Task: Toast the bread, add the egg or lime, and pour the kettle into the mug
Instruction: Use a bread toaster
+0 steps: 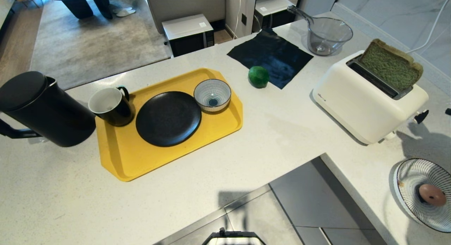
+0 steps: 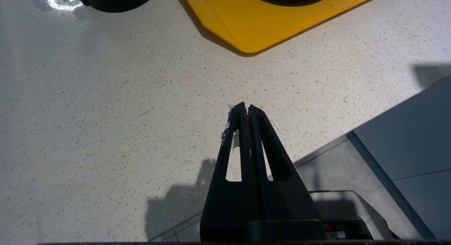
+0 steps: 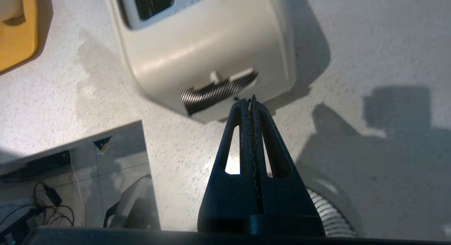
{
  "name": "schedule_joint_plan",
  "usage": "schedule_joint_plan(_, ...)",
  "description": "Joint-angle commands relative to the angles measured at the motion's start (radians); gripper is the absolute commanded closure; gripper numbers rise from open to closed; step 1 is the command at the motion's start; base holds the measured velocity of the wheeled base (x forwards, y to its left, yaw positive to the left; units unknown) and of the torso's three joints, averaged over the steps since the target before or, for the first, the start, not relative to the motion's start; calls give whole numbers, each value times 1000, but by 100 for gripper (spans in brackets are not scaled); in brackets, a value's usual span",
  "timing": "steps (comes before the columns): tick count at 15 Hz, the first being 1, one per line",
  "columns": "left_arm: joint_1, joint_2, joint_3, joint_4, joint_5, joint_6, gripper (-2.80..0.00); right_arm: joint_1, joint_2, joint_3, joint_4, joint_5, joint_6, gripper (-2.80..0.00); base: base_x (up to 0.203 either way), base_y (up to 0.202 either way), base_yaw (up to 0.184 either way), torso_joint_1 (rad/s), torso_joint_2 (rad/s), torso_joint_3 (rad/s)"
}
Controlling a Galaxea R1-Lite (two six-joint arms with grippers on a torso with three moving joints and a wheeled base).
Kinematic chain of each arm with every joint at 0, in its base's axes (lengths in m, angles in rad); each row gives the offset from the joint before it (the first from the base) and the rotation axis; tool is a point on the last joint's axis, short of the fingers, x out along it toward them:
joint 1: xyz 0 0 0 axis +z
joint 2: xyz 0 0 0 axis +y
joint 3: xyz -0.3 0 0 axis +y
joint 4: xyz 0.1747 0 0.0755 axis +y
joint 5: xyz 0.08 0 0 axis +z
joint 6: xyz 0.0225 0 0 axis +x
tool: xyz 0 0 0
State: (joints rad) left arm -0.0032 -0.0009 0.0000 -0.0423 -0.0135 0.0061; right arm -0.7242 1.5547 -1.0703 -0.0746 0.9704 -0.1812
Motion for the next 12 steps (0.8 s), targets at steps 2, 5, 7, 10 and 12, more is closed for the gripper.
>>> schedule_joint_plan(2, 0, -2, 17, -1, 0, 0, 0, -1, -80, 92, -21, 35, -10, 0, 0, 0, 0, 0, 0, 0)
schedule_joint_plan(5, 0, -2, 17, -1, 0, 0, 0, 49, -91, 91, -22, 39, -11, 0, 0, 0, 0, 0, 0, 0)
schedule_joint_plan(7, 0, -2, 17, -1, 0, 0, 0, 82, -85, 91, -34, 38, -12, 0, 0, 0, 0, 0, 0, 0)
schedule_joint_plan(10, 0, -2, 17, -1, 0, 0, 0, 103, -53, 106, -79, 35, -13, 0, 0, 0, 0, 0, 0, 0)
schedule_joint_plan(12, 0, -2, 17, -1, 0, 0, 0, 103, -29, 99, -79, 33, -15, 0, 0, 0, 0, 0, 0, 0)
